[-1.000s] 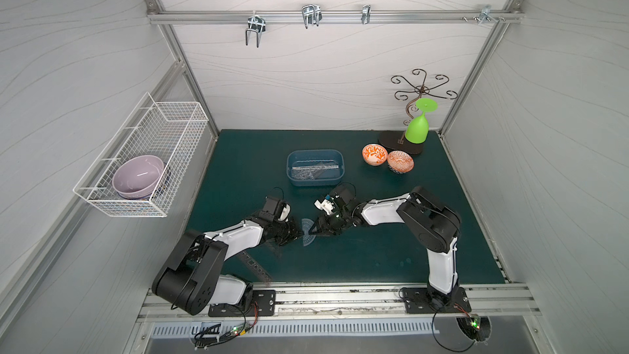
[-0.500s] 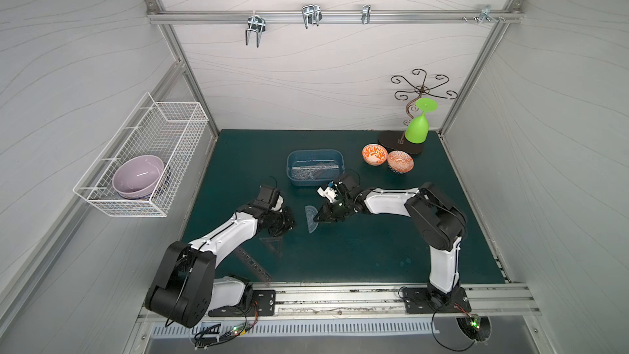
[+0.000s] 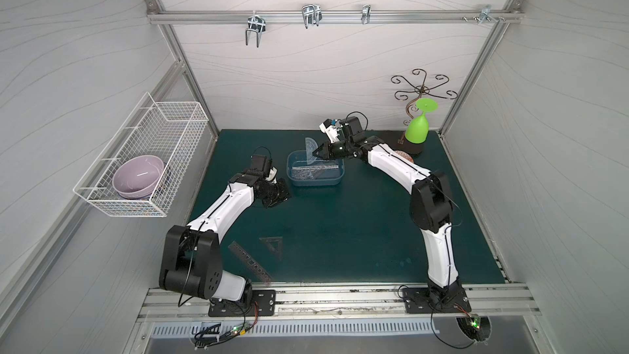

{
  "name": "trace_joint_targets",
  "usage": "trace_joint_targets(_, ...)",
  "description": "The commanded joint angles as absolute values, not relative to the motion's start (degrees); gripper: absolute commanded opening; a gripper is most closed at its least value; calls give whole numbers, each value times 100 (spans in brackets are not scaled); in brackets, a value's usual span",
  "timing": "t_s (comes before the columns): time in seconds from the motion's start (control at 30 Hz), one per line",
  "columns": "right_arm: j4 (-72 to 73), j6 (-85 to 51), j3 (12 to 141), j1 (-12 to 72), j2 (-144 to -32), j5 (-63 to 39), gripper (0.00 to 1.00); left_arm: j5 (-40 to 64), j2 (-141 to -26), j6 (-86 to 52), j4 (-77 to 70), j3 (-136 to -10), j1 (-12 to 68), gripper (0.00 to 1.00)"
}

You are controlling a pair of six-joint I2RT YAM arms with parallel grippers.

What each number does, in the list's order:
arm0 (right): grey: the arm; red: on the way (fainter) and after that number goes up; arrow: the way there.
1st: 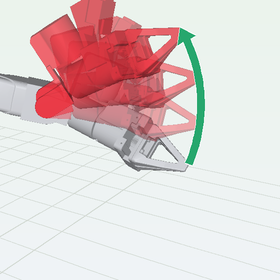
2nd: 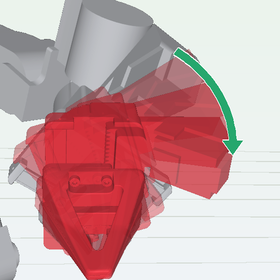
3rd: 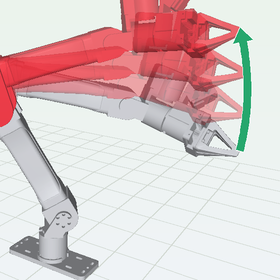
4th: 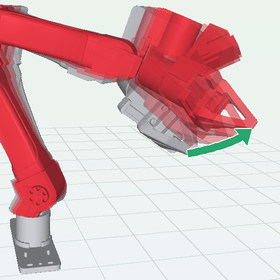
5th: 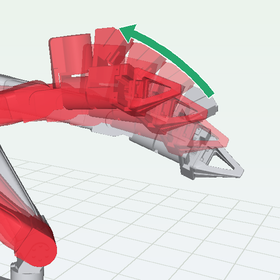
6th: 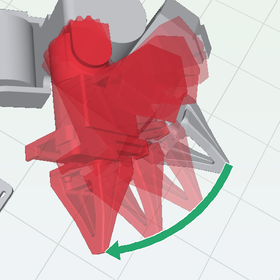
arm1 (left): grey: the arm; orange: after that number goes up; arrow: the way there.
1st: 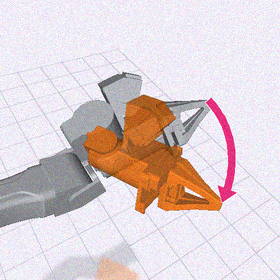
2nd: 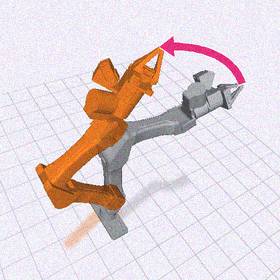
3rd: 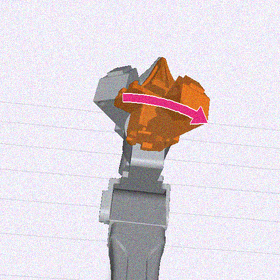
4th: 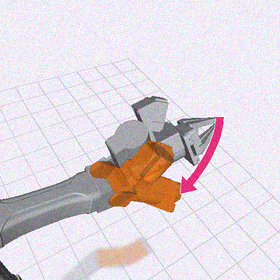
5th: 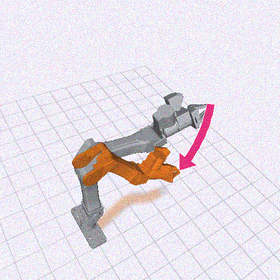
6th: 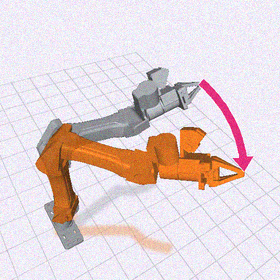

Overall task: Put the scattered rulers into the storage box
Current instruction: Place the ruler in the storage box.

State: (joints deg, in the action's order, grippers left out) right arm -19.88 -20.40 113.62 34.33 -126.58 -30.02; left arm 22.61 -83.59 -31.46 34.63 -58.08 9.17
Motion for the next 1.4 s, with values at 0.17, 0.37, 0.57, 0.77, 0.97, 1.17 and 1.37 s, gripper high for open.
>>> trace_joint_targets(0.17,-3005,-1513,12446,3222,-13732,-3002,0,2056,-8612,-2830,3630,-6122,773,22)
trace_joint_targets(0.37,-2988,-1599,12543,3243,-14052,-3165,0,1973,-8629,-2830,3535,-6039,746,25)
trace_joint_targets(0.57,-2988,-1617,12442,3257,-14178,-3218,3,1959,-8671,-2804,3511,-6003,723,25)
trace_joint_targets(0.77,-3053,-1600,12480,3252,-14332,-3214,8,1968,-8662,-2813,3481,-5951,687,26)
trace_joint_targets(0.97,-3216,-1556,12634,3217,-14479,-3141,12,2013,-8675,-2821,3450,-5941,661,27)
trace_joint_targets(1.17,-3443,-1462,12849,3185,-14476,-3055,20,2003,-8680,-2807,3453,-5948,649,30)
trace_joint_targets(1.37,-3826,-1251,13266,3168,-13856,-2873,27,1735,-8343,-2795,3845,-5975,645,37)
